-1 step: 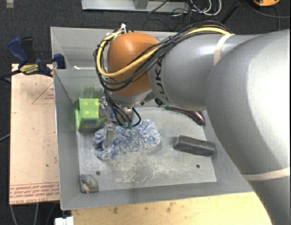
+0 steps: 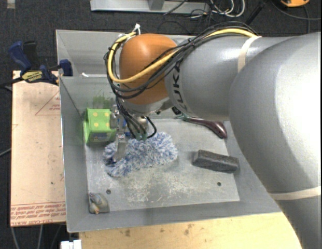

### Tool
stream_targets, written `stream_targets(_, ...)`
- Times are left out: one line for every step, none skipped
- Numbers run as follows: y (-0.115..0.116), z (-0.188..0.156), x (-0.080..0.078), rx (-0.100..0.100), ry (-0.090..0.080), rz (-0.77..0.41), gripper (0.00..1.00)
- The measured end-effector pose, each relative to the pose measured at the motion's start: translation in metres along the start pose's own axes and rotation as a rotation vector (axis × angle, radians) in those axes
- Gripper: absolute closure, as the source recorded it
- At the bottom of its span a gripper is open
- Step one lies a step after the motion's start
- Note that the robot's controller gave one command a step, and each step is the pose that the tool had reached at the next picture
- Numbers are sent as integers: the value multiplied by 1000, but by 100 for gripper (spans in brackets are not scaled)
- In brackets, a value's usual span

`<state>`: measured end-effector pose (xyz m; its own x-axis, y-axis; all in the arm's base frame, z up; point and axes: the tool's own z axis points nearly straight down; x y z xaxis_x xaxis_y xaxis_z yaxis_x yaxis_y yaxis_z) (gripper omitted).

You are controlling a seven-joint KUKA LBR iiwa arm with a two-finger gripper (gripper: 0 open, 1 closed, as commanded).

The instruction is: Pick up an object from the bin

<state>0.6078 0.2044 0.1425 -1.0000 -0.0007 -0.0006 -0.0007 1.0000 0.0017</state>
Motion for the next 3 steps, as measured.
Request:
stream_targets(-21,34,13,-4,-13,-53,0)
stream_targets(-26,72,18,0,1,-14,100)
stream_targets(-26,72,18,0,1,-13,100)
